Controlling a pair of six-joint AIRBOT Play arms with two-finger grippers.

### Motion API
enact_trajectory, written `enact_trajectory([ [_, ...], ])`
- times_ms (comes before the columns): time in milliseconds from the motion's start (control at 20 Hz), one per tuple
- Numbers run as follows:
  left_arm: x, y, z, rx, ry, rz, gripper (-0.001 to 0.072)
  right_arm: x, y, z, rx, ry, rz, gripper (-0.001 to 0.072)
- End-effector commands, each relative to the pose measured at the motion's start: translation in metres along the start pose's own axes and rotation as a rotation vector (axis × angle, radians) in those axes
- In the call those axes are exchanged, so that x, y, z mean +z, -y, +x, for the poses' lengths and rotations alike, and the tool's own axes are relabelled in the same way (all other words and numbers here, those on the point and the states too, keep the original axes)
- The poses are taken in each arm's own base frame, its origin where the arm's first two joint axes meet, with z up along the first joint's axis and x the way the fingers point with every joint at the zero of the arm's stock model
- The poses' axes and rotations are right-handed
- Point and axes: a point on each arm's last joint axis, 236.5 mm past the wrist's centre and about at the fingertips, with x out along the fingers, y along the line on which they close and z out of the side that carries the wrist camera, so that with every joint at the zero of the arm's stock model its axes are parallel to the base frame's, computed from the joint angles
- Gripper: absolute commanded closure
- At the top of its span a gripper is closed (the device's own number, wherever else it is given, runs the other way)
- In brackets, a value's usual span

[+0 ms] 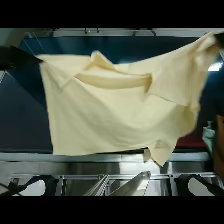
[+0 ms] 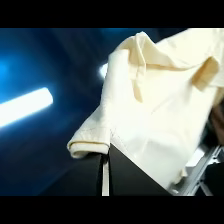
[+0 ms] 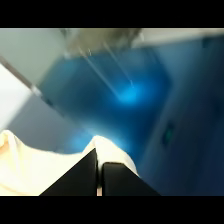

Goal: Fold the shirts.

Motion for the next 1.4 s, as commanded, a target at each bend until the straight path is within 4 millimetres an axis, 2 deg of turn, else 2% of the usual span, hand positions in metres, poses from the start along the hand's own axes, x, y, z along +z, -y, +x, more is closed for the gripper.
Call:
enact_trajectory([
  [0,-0.051,-0.113,0.079,0.073,-0.151,-0.200,0.0690,-0.096,0.108,0.105,-0.141,-0.195,0.091,0.0686],
  [50,-0.058,-0.134,0.093,0.066,-0.172,-0.241,0.0693,-0.108,0.130,0.122,-0.155,-0.201,0.114,0.0677],
  [100,-0.063,-0.150,0.103,0.056,-0.194,-0.290,0.0672,-0.116,0.142,0.132,-0.146,-0.208,0.143,0.0535],
  [150,-0.064,-0.166,0.109,0.049,-0.207,-0.351,0.0378,-0.119,0.148,0.138,-0.128,-0.223,0.152,0.0241],
  [200,-0.062,-0.176,0.108,0.044,-0.216,-0.417,0.0109,-0.116,0.150,0.136,-0.109,-0.235,0.145,0.0190],
  [250,-0.059,-0.183,0.103,0.035,-0.226,-0.472,0.0024,-0.110,0.151,0.126,-0.101,-0.250,0.123,0.0284],
  [300,-0.059,-0.184,0.094,0.020,-0.244,-0.506,0.0024,-0.104,0.155,0.108,-0.107,-0.274,0.105,0.0350],
  [350,-0.061,-0.181,0.085,0.001,-0.268,-0.526,0.0024,-0.102,0.163,0.085,-0.136,-0.308,0.101,0.0358],
  [400,-0.066,-0.176,0.078,-0.016,-0.293,-0.540,0.0024,-0.108,0.173,0.058,-0.180,-0.366,0.102,0.0357],
  [450,-0.073,-0.168,0.072,-0.035,-0.318,-0.553,0.0024,-0.123,0.185,0.028,-0.232,-0.451,0.130,0.0357],
  [500,-0.082,-0.162,0.068,-0.044,-0.333,-0.571,0.0024,-0.142,0.194,-0.002,-0.271,-0.534,0.173,0.0357],
  [600,-0.103,-0.149,0.060,-0.061,-0.344,-0.596,0.0024,-0.183,0.197,-0.049,-0.296,-0.626,0.301,0.0357],
  [750,-0.142,-0.126,0.049,-0.080,-0.344,-0.660,0.0024,-0.240,0.196,-0.103,-0.367,-0.630,0.500,0.0356],
  [850,-0.165,-0.114,0.041,-0.076,-0.321,-0.689,0.0024,-0.287,0.191,-0.137,-0.438,-0.675,0.624,0.0353],
  [900,-0.175,-0.111,0.038,-0.064,-0.299,-0.706,0.0024,-0.305,0.184,-0.143,-0.442,-0.682,0.669,0.0351],
  [950,-0.184,-0.109,0.035,-0.047,-0.273,-0.725,0.0024,-0.318,0.182,-0.144,-0.455,-0.665,0.699,0.0320],
  [1000,-0.192,-0.107,0.033,-0.032,-0.251,-0.738,0.0024,-0.329,0.180,-0.140,-0.460,-0.651,0.718,0.0270],
  [1100,-0.205,-0.103,0.027,-0.007,-0.214,-0.767,0.0024,-0.347,0.173,-0.131,-0.447,-0.650,0.749,0.0264],
  [1250,-0.221,-0.094,0.024,0.016,-0.180,-0.790,0.0024,-0.347,0.167,-0.104,-0.398,-0.616,0.734,0.0264],
  [1350,-0.236,-0.096,0.021,0.067,-0.181,-0.795,0.0024,-0.346,0.167,-0.084,-0.384,-0.597,0.727,0.0264],
])
